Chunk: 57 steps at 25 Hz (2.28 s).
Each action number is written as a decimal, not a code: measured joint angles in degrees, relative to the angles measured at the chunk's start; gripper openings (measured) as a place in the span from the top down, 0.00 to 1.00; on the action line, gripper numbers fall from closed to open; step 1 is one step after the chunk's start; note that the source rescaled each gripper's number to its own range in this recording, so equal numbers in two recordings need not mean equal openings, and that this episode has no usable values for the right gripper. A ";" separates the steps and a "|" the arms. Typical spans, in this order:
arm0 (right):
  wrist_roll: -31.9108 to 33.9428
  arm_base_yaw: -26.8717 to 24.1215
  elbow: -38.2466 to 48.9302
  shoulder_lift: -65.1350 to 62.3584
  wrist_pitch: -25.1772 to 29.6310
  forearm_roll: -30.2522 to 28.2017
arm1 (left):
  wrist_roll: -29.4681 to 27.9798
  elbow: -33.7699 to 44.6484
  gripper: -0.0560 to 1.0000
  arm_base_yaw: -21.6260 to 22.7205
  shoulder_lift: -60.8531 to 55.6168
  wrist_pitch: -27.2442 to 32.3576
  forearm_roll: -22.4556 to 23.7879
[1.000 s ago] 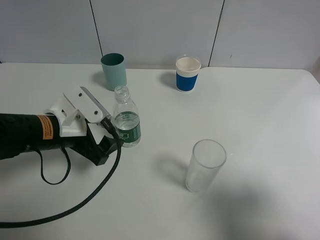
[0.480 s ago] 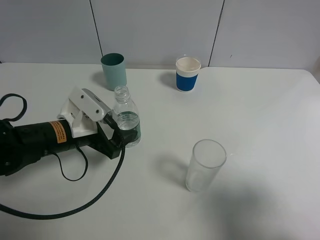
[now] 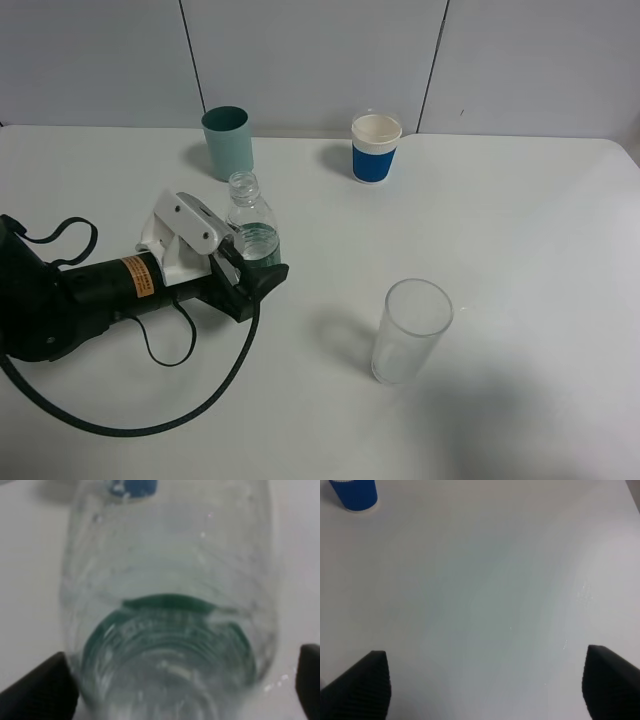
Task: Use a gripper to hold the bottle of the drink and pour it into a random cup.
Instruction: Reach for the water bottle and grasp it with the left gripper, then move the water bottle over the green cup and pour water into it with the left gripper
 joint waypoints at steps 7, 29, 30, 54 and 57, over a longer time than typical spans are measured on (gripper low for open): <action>0.00 0.00 0.00 0.00 0.00 0.00 | 0.00 -3.03 0.27 0.06 0.99 -0.07 1.97; 0.00 0.00 0.00 0.00 0.00 0.00 | 0.19 -4.82 0.95 0.06 3.22 0.03 3.58; 0.00 0.00 0.00 0.00 0.00 0.00 | 0.19 -4.82 0.95 0.06 3.22 0.03 3.58; 0.00 0.00 0.00 0.00 0.00 0.00 | -0.46 -4.71 0.95 0.06 -9.59 13.78 -7.21; 0.00 0.00 0.00 0.00 0.00 0.00 | -0.46 -4.94 0.95 0.19 -13.34 16.41 -10.64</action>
